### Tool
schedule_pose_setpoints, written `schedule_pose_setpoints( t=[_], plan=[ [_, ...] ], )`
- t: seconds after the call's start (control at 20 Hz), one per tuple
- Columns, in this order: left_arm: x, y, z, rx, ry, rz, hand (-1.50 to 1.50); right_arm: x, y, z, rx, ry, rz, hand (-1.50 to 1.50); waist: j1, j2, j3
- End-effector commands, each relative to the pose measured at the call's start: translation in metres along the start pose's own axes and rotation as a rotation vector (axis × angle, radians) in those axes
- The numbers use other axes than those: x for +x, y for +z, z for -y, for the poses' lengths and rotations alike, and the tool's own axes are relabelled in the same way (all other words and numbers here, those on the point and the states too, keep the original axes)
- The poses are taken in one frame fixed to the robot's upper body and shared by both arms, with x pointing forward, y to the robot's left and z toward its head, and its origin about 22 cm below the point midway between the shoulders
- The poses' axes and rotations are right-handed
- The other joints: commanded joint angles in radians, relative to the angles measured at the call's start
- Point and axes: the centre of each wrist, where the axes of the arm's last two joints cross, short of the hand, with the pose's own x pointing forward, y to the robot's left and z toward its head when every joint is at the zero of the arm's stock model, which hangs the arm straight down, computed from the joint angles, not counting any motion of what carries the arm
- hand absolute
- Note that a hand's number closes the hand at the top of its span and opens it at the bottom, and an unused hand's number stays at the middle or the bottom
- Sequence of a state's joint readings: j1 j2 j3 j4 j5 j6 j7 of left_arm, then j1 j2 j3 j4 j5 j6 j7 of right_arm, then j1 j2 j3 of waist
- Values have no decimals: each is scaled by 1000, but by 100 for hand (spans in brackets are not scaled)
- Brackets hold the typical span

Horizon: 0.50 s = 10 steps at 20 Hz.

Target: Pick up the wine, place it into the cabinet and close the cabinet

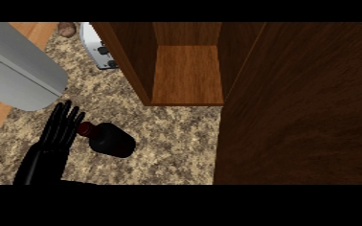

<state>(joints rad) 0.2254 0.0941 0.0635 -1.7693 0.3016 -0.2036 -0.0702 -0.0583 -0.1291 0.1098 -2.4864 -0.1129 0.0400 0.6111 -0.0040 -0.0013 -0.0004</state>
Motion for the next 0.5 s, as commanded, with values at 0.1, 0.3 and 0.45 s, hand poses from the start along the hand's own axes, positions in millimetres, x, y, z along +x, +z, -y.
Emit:
schedule_pose_setpoints(
  t=[0.1, 0.3, 0.45],
  plan=[
    [-22, 6, -11, -10, -11, -27, -150, 34, 32, 4, 26, -22, 64, -150, -2, -1, 0],
    [-34, 4, 10, -45, -13, -21, -150, 25, 13, 6, 31, -26, 63, -150, 4, 0, 0],
    [-59, 9, -5, -48, 42, -51, -150, 18, 21, 7, 14, -34, 51, -150, -1, 0, 0]
  ],
)
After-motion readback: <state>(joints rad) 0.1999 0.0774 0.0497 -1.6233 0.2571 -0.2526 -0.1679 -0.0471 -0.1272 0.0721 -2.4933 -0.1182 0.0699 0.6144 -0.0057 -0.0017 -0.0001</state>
